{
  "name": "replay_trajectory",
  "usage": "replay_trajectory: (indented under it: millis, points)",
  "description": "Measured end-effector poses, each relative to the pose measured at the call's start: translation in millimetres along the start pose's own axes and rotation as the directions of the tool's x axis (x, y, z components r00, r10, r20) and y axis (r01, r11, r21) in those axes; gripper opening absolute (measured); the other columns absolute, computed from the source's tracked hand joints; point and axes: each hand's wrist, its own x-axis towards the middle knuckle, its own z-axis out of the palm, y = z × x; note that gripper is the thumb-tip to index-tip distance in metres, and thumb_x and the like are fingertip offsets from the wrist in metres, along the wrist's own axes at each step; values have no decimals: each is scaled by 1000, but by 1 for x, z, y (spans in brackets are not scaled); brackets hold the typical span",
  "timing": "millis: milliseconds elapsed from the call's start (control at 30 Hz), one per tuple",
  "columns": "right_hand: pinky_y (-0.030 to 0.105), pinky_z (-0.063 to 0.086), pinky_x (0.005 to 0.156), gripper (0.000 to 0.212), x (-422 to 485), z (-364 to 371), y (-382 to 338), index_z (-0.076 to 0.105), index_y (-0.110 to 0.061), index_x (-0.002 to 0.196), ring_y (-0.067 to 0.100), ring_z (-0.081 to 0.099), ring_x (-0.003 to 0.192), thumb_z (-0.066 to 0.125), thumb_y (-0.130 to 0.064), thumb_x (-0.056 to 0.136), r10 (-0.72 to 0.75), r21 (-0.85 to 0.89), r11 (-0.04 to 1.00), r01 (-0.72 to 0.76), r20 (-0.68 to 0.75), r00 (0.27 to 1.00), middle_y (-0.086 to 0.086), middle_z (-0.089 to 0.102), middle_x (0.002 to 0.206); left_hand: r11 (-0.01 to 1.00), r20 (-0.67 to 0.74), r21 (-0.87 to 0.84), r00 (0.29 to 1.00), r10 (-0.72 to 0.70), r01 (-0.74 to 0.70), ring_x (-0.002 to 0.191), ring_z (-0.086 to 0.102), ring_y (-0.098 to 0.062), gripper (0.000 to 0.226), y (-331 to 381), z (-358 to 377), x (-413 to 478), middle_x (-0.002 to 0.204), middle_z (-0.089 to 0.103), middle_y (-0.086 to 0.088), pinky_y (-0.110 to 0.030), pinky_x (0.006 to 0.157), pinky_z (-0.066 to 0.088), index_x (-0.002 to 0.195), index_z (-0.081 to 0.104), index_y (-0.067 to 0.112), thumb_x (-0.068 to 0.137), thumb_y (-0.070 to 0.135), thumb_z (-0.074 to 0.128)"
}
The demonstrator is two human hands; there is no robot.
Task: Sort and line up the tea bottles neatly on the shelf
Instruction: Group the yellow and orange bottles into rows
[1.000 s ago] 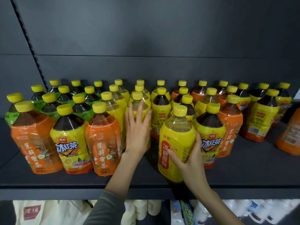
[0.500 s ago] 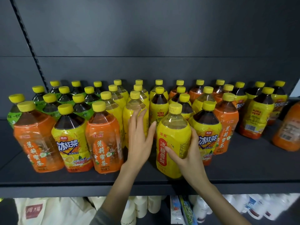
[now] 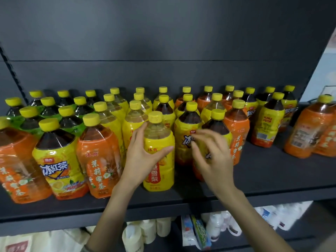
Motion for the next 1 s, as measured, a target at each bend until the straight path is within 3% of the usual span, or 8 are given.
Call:
replay_trajectory:
  millis: [67, 167, 233, 333, 533, 767, 1000]
  points:
    - [32, 36, 98, 42, 5, -2, 13, 58, -15, 123, 20, 45, 120, 65, -34, 87, 38, -160, 985, -61, -137, 990, 8, 51, 129, 999, -44, 41, 999, -1, 3, 129, 32, -5, 99, -1, 0, 2, 147, 34, 2, -22, 100, 31, 146, 26, 22, 64, 52, 72]
    - [45, 37, 102, 69, 4, 6, 32, 35, -24, 141, 28, 35, 130, 65, -46, 82, 221, -166, 960, -227, -54, 974, 12, 34, 141, 995, -85, 99, 996, 7, 1, 124, 27, -1, 96, -4, -2, 4, 147, 33, -1, -20, 99, 28, 146, 26, 20, 66, 49, 71]
    - [50, 40, 101, 75, -2, 11, 40, 28, -27, 144, 29, 30, 134, 66, -41, 82, 192, -213, 958, -193, -26, 981, 13, 29, 145, 993, -104, 119, 995, 9, 4, 125, 28, -3, 97, -4, -2, 4, 146, 33, -3, -21, 100, 27, 146, 27, 19, 66, 51, 69]
    - [52, 45, 95, 71, -4, 8, 42, 31, -29, 142, 26, 27, 135, 68, -34, 82, 169, -221, 960, -174, -43, 985, 12, 29, 147, 991, -120, 134, 993, 10, 6, 131, 31, -13, 98, -5, -2, 3, 145, 34, -4, -23, 100, 27, 146, 27, 18, 65, 54, 68]
    - [55, 54, 74, 59, -17, -20, 45, 39, -36, 134, 27, 25, 138, 62, -39, 81, 181, -267, 946, -184, -37, 983, 7, 24, 149, 989, -127, 145, 992, 8, 10, 133, 31, -17, 98, -7, -2, 4, 147, 32, -4, -27, 98, 29, 147, 25, 20, 66, 53, 68]
    - [53, 55, 68, 55, -21, -61, 73, 45, -34, 131, 30, 22, 140, 71, -34, 82, 207, -363, 905, -222, -80, 975, 7, 22, 152, 987, -145, 158, 989, -13, 36, 136, 30, -20, 99, -8, 1, 1, 148, 31, -3, -32, 100, 29, 147, 24, 22, 65, 57, 66]
    - [61, 51, 72, 60, -9, -76, 119, 38, -32, 138, 38, 16, 141, 54, -49, 83, 241, -483, 842, -239, -58, 969, 15, 17, 154, 987, -146, 153, 989, -26, 49, 135, 31, -20, 98, -8, 1, 0, 147, 31, -2, -38, 100, 33, 147, 23, 24, 65, 56, 67]
